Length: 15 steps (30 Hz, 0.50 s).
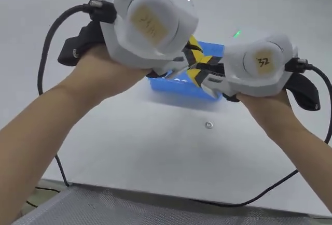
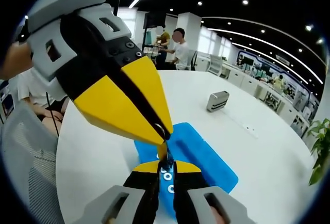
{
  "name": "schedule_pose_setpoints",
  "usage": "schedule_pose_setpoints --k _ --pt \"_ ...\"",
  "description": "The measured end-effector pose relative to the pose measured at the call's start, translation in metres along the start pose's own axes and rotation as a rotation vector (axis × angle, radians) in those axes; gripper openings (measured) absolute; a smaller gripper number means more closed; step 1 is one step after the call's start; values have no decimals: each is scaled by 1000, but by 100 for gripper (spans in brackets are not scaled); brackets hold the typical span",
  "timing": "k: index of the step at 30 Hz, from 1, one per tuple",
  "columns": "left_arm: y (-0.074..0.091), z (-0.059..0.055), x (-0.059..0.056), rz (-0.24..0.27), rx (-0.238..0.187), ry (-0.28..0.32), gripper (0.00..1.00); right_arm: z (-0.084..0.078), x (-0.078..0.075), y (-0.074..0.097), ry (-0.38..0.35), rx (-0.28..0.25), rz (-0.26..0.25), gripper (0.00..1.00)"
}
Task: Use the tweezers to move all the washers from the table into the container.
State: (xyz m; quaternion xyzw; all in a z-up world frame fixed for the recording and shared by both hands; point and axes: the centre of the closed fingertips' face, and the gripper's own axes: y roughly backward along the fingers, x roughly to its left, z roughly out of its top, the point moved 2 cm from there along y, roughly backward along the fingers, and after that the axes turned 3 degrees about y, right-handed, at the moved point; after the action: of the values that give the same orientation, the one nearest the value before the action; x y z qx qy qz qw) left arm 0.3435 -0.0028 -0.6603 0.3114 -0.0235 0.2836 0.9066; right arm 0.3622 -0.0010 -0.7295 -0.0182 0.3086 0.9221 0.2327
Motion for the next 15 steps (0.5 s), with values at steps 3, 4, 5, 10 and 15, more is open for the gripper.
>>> schedule_pose_setpoints --k 3,4,5,10,15 --pt "8 10 -8 -10 -14 -29 0 6 2 13 10 -18 -16 6" --pt "11 12 -10 -15 -18 -39 0 7 2 17 13 -22 -20 6" --pt "13 16 -14 -23 -25 -52 0 9 3 21 16 -27 -23 6" --pt "19 25 -29 -71 -41 -100 0 9 7 39 34 -40 -35 7" --pt "20 31 -51 -134 -28 -181 0 1 14 54 39 -26 -34 9"
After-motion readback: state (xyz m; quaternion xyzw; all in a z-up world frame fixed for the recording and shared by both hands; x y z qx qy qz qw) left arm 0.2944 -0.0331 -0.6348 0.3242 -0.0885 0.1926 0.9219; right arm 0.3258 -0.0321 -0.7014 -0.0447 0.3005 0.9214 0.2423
